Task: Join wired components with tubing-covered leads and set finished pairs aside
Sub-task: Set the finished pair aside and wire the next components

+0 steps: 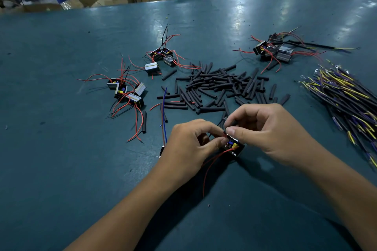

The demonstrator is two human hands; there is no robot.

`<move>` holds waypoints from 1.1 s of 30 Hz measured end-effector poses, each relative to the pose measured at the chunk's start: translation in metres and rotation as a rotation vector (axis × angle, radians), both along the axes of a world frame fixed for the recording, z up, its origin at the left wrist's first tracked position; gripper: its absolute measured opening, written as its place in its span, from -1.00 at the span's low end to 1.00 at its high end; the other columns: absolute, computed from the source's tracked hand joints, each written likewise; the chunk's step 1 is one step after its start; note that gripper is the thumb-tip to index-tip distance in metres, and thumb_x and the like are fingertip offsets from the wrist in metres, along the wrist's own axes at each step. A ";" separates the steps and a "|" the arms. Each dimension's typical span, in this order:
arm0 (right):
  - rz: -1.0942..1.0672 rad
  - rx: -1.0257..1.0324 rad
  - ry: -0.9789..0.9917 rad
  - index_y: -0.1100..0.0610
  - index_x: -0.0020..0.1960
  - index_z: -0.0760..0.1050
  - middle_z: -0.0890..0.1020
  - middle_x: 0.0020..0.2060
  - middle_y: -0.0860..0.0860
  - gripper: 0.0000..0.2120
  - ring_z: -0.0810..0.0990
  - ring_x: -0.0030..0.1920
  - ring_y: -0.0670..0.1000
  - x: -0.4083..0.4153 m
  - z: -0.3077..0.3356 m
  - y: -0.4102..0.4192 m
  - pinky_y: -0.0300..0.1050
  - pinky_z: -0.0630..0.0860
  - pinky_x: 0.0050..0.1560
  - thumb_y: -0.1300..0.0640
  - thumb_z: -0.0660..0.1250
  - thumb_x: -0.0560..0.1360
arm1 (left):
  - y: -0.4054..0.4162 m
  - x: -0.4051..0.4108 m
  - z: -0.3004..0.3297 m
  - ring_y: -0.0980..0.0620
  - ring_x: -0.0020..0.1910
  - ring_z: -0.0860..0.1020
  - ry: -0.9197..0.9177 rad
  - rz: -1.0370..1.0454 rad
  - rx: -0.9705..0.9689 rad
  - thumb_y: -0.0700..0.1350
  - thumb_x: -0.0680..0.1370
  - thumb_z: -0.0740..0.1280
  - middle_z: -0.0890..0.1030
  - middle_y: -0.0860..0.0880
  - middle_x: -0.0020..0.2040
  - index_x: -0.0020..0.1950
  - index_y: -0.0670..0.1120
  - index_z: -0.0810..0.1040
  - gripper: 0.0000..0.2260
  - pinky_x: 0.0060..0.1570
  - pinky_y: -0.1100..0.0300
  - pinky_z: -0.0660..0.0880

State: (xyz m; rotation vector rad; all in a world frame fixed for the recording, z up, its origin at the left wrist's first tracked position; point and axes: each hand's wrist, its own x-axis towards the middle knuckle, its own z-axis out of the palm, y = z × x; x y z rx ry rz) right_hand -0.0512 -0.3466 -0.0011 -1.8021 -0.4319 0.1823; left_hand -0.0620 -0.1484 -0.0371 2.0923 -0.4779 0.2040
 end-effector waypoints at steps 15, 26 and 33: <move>0.045 -0.221 -0.141 0.01 -0.13 0.66 0.69 -0.31 -0.06 -0.95 0.64 -0.31 -0.09 0.002 -0.004 -0.005 -0.23 0.54 -0.24 0.13 0.50 0.49 | 0.001 -0.001 0.005 -0.06 -0.19 0.60 0.196 0.001 -0.365 -0.22 0.51 0.40 0.66 -0.02 -0.15 -0.01 -0.05 0.59 -0.89 -0.16 0.06 0.56; -0.009 -0.348 -0.233 0.01 -0.17 0.64 0.65 -0.38 -0.12 -0.91 0.54 -0.41 -0.20 0.002 -0.004 -0.005 -0.45 0.36 -0.34 0.16 0.50 0.48 | 0.021 0.000 0.016 0.17 -0.17 0.47 -0.030 -0.154 0.445 0.08 0.50 0.44 0.56 0.16 -0.19 -0.05 0.06 0.63 -0.87 -0.11 0.17 0.41; -0.004 -0.068 0.090 0.15 -0.16 0.65 0.65 -0.42 0.04 -0.95 0.55 -0.44 -0.08 0.005 -0.003 -0.005 -0.28 0.43 -0.44 0.24 0.50 0.45 | 0.022 0.003 0.017 0.16 -0.16 0.51 0.067 -0.185 0.320 0.01 0.60 0.37 0.58 0.10 -0.16 0.00 0.01 0.66 -0.88 -0.14 0.15 0.44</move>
